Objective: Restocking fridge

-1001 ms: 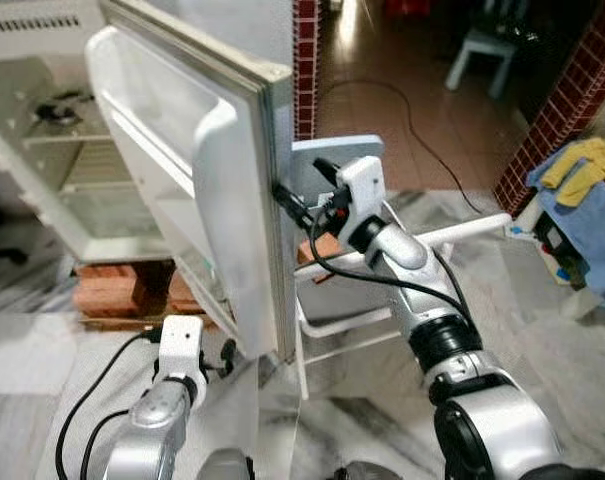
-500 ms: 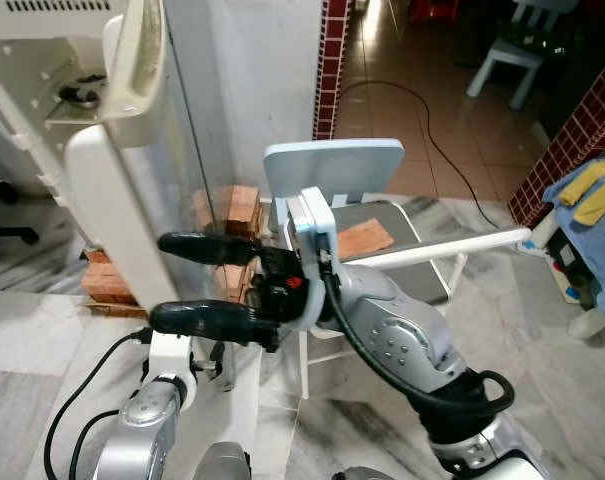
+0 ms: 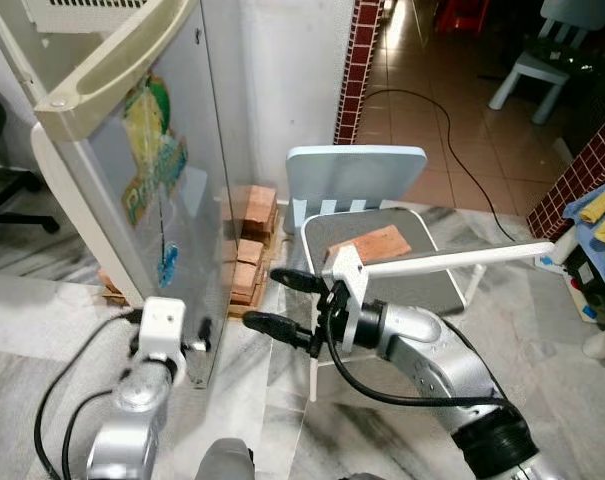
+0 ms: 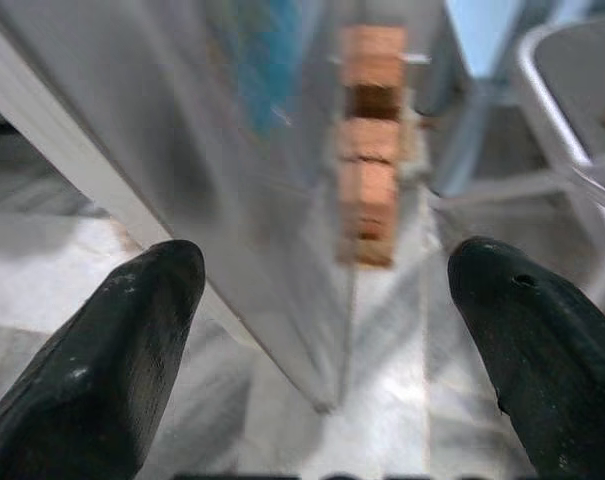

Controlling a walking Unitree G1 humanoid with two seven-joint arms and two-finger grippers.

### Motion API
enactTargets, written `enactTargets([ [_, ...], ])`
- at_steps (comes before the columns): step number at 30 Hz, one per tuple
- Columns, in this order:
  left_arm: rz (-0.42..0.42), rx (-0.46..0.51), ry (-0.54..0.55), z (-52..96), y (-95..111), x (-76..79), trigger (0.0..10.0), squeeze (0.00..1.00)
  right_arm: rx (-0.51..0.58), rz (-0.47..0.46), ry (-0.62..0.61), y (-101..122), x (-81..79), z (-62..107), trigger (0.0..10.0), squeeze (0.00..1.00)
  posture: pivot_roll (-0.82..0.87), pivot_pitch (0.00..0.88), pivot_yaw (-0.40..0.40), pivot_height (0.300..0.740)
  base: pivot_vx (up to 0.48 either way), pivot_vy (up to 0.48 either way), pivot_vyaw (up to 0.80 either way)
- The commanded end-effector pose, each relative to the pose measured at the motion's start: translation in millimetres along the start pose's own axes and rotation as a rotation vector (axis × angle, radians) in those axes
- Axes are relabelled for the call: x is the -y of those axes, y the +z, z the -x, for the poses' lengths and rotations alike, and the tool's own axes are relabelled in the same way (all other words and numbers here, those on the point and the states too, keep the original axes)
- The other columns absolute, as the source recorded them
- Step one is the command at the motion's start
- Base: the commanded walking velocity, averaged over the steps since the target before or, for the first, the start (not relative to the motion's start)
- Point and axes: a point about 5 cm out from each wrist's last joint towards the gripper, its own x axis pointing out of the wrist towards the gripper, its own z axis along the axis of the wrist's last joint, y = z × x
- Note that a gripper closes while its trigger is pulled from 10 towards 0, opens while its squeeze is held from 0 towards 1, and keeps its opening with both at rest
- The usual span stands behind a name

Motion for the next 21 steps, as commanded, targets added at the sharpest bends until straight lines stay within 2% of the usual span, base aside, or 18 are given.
enactTargets([
  [1,-0.014,-0.014,0.063,-7.8,-1.2,-14.4,10.0,0.00,0.017,0.040,0.000,5.4,-2.5,-2.3,10.0,0.00,0.15,0.019,-0.034,0.740,0.000,0.000,0.00],
  [3,-0.012,0.008,0.110,-20.6,11.1,-27.0,10.0,0.00,0.019,0.044,-0.002,5.0,-3.7,-2.9,10.0,0.00,0.15,0.016,-0.033,0.740,0.000,0.000,0.00],
  [5,0.017,0.045,0.253,-34.4,35.1,-60.7,10.0,0.00,0.013,0.078,0.001,3.2,-6.3,-3.4,10.0,0.00,0.13,0.010,-0.026,0.740,0.000,0.000,0.00],
  [6,0.010,0.056,0.319,-34.5,40.4,-74.0,10.0,0.00,0.008,0.085,0.001,2.3,-6.6,-2.2,10.0,0.00,0.12,0.007,-0.021,0.740,0.000,0.000,0.00],
  [9,0.014,0.064,0.420,-31.2,44.5,-98.3,10.0,0.00,-0.002,0.099,-0.009,0.3,-6.2,1.6,10.0,0.00,0.12,0.007,-0.016,0.740,0.000,0.000,0.00],
  [10,0.026,0.060,0.512,-23.5,40.5,-118.6,10.0,0.00,-0.007,0.092,-0.031,-2.0,-4.0,5.7,10.0,0.00,0.12,0.010,-0.015,0.740,0.000,0.000,0.00],
  [11,0.024,0.055,0.550,-18.8,36.7,-127.9,10.0,0.00,-0.009,0.088,-0.039,-2.9,-3.1,7.2,10.0,0.00,0.12,0.012,-0.016,0.740,0.000,0.000,0.00],
  [12,0.024,0.055,0.550,-18.8,36.7,-127.9,10.0,0.00,-0.009,0.088,-0.039,-2.9,-3.1,7.2,10.0,0.00,0.12,0.012,-0.016,0.740,0.000,0.000,0.00],
  [13,0.016,0.048,0.627,-9.7,28.8,-142.1,10.0,0.00,-0.010,0.090,-0.048,-4.2,-2.7,8.9,10.0,0.00,0.12,0.016,-0.019,0.740,0.000,0.000,0.00],
  [17,0.015,0.013,0.766,11.1,4.6,-166.4,10.0,0.00,-0.016,0.095,-0.049,-7.0,-3.5,10.4,10.0,0.00,0.13,0.024,-0.033,0.740,0.000,0.000,0.00],
  [19,0.048,0.000,0.775,19.7,-10.1,-169.9,10.0,0.00,-0.027,0.095,-0.043,-9.2,-3.9,10.3,10.0,0.00,0.14,0.025,-0.038,0.740,0.000,0.000,0.00],
  [21,0.064,-0.004,0.760,23.9,-19.6,-164.5,10.0,0.00,-0.040,0.105,-0.033,-10.8,-4.0,9.7,10.0,0.00,0.15,0.028,-0.046,0.740,0.000,0.000,0.00],
])
